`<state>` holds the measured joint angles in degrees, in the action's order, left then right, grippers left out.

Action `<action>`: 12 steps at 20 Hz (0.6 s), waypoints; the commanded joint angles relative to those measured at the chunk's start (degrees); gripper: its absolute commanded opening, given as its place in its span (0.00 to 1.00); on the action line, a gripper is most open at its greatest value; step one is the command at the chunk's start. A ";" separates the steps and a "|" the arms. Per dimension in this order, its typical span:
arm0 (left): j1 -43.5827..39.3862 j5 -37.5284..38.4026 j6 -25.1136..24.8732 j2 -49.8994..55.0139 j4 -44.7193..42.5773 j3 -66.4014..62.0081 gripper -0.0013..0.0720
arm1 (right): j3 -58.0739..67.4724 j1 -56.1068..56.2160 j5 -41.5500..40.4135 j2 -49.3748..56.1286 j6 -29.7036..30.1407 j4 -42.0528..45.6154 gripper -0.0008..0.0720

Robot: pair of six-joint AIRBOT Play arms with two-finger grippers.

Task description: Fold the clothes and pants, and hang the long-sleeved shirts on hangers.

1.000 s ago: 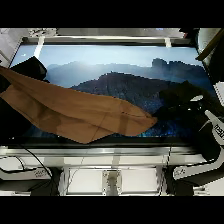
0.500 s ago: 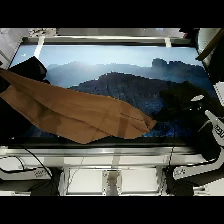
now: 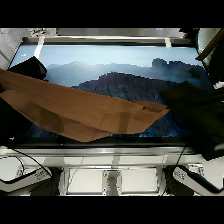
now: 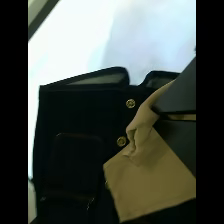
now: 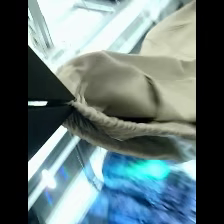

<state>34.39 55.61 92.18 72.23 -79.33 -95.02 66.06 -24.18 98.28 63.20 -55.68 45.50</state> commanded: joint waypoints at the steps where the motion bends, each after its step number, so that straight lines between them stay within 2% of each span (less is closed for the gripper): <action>1: 4.76 0.00 -0.02 -4.07 -0.09 -0.04 0.03 | 6.19 -4.72 0.33 -13.27 -5.33 4.11 0.03; 4: 5.53 0.63 -0.02 -3.65 0.87 0.00 0.03 | 7.63 -7.34 -9.40 -18.95 -12.63 6.23 0.02; 6: 3.67 -0.20 -0.04 -1.75 4.04 0.00 0.03 | 7.45 -7.32 -15.65 -17.92 -15.41 6.93 0.02; 10: -2.51 -6.93 0.00 6.01 5.53 0.00 0.03 | 4.85 -7.15 -27.02 -7.89 -23.32 9.62 0.02; 12: -5.57 -12.02 0.09 10.12 6.29 0.00 0.03 | 3.96 -6.73 -32.87 -0.63 -24.87 9.46 0.02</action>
<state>32.47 49.78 92.18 77.52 -74.65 -95.02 71.16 -31.14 75.24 55.31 -75.61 53.80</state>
